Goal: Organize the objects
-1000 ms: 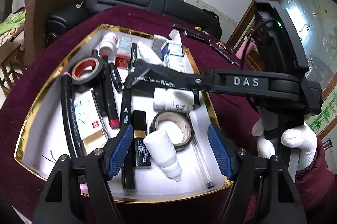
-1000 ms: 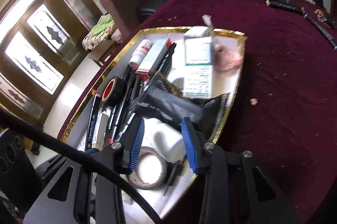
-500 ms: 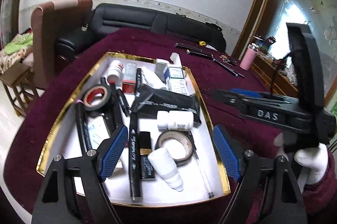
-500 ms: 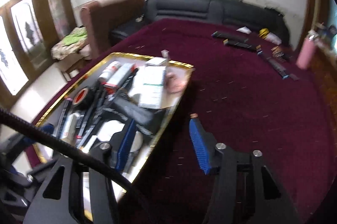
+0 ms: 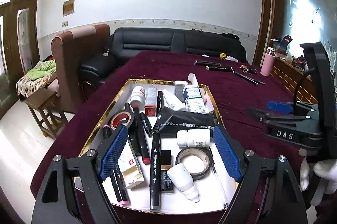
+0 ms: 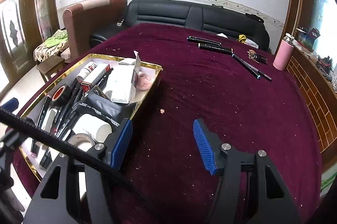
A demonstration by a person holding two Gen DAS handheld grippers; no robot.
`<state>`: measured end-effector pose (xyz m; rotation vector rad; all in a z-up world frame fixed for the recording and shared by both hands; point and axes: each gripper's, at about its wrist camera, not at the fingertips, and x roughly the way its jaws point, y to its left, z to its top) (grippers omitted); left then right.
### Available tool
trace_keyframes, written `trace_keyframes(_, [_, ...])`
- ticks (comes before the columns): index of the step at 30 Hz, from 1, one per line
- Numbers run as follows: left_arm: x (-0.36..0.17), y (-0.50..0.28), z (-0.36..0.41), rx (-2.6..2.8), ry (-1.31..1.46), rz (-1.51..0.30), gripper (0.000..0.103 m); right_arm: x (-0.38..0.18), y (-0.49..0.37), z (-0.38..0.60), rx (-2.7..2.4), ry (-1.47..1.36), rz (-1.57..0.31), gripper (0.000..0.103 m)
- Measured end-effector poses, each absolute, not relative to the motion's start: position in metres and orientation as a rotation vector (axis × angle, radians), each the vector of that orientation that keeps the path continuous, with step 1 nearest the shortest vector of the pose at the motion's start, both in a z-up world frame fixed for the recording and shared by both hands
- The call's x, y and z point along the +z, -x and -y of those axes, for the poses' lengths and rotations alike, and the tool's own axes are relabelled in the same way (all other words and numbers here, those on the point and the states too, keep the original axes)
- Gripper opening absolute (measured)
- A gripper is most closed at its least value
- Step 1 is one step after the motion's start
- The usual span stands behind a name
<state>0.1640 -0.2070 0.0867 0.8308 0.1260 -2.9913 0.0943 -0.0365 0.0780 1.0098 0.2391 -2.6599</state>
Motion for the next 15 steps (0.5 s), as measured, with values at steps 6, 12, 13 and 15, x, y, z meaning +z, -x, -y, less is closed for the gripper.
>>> trace_keyframes(6, [0.087, -0.163, 0.204, -2.993, -0.830, -0.114, 0.079, 0.077, -0.097, 0.032, -2.669, -1.007, -0.246, 0.060])
trace_keyframes(12, [0.095, -0.168, 0.200, -2.977, -0.781, -0.097, 0.079, 0.077, -0.100, 0.029, -2.681, -0.996, -0.256, 0.061])
trace_keyframes(13, [0.098, -0.170, 0.200, -2.972, -0.755, -0.094, 0.079, 0.077, -0.100, 0.028, -2.683, -0.994, -0.256, 0.061])
trace_keyframes(15, [0.106, -0.176, 0.203, -2.961, -0.677, -0.094, 0.079, 0.077, -0.100, 0.027, -2.687, -0.991, -0.259, 0.061])
